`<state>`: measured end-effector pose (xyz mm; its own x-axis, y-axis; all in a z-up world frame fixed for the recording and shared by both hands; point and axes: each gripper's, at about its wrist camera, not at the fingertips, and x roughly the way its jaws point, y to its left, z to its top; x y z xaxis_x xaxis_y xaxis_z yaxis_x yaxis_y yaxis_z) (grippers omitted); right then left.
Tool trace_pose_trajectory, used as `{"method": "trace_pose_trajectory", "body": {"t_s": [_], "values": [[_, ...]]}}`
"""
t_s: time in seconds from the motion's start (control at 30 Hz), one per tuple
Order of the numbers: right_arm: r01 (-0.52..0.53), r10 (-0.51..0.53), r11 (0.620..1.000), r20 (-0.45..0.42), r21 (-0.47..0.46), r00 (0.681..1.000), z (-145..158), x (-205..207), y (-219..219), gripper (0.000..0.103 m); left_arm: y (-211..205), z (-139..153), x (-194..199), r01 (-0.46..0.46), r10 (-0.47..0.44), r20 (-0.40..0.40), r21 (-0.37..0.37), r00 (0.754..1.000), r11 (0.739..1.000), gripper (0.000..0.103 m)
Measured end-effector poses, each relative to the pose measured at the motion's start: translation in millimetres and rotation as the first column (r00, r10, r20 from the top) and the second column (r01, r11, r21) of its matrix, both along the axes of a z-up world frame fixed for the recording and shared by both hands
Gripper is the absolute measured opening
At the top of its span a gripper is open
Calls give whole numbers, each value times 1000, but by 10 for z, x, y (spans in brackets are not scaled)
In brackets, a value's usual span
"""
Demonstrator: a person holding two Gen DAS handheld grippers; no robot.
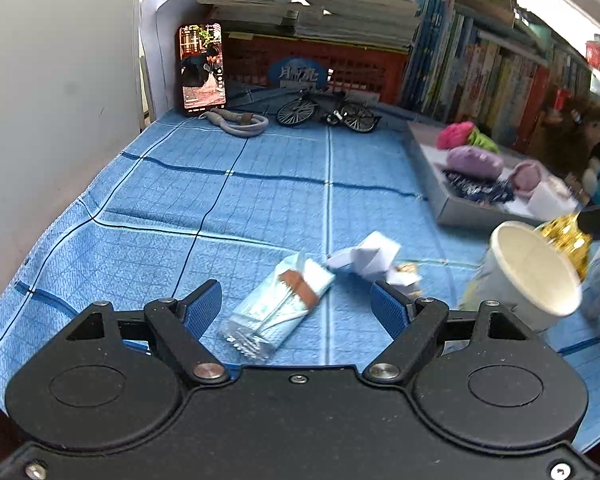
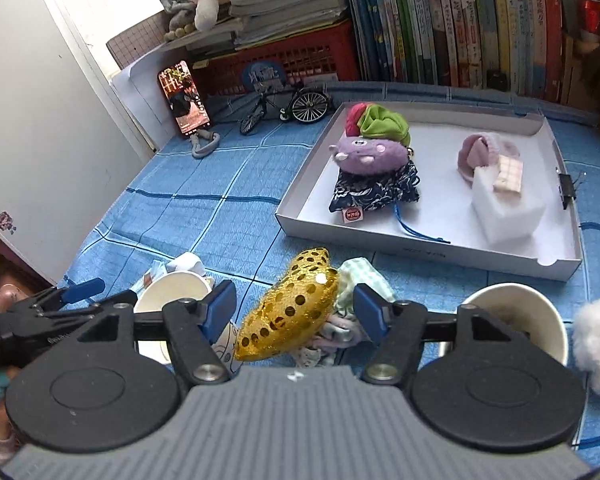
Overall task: Organize soft objects
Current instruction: 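Grasp the blue-white mask packet with the left gripper while the right grasps the gold sequin bow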
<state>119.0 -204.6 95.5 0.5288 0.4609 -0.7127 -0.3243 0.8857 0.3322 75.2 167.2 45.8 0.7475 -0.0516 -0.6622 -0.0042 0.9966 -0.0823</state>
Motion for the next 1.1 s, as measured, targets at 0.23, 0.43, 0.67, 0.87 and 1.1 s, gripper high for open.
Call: {"method": "trace_pose_trajectory", "body": {"t_s": [0.23, 0.43, 0.67, 0.87, 1.1], "values": [[14, -14, 1000, -27, -10, 1000, -104, 82, 82, 77, -57, -170, 95, 31, -30, -11, 28, 999, 999, 78], [14, -15, 999, -40, -31, 999, -189, 120, 146, 77, -54, -294, 140, 34, -34, -25, 3, 999, 999, 54], [15, -17, 998, -28, -68, 999, -248, 134, 211, 76, -84, -280, 137, 42, -42, -22, 11, 999, 999, 33], [7, -7, 994, -4, -112, 1000, -259, 91, 254, 72, -113, -292, 150, 51, -51, -11, 20, 999, 998, 38], [-13, 17, 988, 23, -152, 1000, -249, 24, 318, 55, -107, -331, 196, 42, -42, -14, 1, 999, 999, 47]]}}
